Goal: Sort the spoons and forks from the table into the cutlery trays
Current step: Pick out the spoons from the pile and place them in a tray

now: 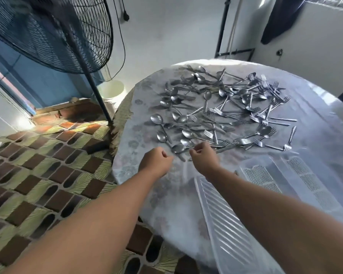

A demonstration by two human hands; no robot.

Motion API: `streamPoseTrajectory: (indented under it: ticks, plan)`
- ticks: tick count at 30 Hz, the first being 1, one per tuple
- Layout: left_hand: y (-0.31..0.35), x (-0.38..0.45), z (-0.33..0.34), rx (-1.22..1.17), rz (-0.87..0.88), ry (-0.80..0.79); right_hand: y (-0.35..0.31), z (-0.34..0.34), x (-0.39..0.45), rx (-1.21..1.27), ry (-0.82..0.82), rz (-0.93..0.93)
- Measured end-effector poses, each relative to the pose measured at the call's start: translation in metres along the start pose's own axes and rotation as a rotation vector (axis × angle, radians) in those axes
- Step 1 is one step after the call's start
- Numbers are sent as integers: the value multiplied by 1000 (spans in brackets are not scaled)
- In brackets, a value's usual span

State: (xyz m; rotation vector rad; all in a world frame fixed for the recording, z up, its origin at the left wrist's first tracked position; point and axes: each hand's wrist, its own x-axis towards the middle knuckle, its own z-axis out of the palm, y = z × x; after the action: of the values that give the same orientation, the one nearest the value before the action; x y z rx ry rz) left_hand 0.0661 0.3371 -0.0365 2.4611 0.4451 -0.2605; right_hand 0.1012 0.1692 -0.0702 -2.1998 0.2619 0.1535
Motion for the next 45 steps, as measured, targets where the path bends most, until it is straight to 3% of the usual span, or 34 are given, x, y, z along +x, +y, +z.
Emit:
streamPoseTrajectory:
  ticks: [6, 12, 16, 20, 23, 26, 31, 34, 40, 45]
  plan:
    - [-8, 33, 5, 88, 28, -136, -4, 12, 15, -137, 14, -13]
    - [4, 59, 38, 429, 288, -340, 15, 2, 56, -479, -32, -154]
    - [5, 64, 51, 578, 338, -355, 23, 2, 64, -636, -172, -173]
    - [4, 74, 50, 600, 370, -333, 20, 9, 71, -719, -134, -188]
    - [-1, 91, 39, 573, 317, -316, 11, 16, 76, -802, -121, -212]
    - [-11, 115, 30, 511, 221, -195, 5, 24, 76, -868, -111, -266]
    - [-13, 147, 21, 306, 98, -46, -4, 33, 81, -657, -31, -245]
    - [-4, 152, 30, 278, 51, -76, -1, 29, 86, -547, 28, -162]
    - [3, 160, 35, 165, -108, -157, 20, 15, 92, -726, -83, -9]
    - [-1, 169, 23, 117, -217, -205, 16, 19, 98, -758, -98, -45]
